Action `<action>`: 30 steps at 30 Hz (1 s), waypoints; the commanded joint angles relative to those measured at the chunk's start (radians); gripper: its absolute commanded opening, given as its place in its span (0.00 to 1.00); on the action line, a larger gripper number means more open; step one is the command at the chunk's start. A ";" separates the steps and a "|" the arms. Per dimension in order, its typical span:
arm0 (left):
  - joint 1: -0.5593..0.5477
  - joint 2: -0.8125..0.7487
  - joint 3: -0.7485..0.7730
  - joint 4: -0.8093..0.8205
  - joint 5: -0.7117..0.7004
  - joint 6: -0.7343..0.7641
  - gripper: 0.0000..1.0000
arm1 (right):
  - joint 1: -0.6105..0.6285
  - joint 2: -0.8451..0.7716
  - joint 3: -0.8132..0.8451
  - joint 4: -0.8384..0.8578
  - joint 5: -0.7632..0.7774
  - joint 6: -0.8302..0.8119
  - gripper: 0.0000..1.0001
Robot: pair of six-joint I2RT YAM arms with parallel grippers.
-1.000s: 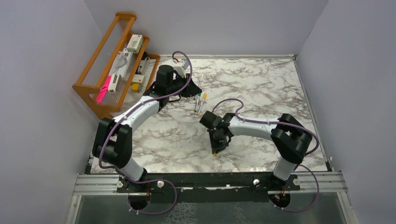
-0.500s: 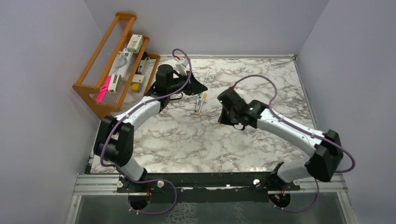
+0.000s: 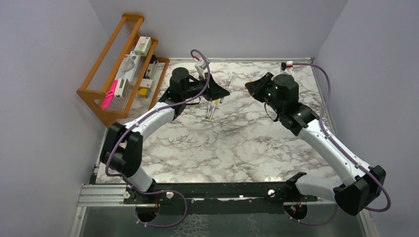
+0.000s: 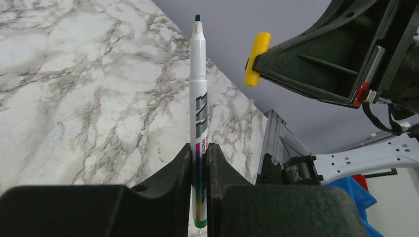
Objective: Insert the pens into the pen caps
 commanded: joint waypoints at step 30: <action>-0.133 -0.003 0.078 0.063 0.042 0.013 0.00 | 0.001 -0.090 0.006 0.253 -0.078 -0.130 0.01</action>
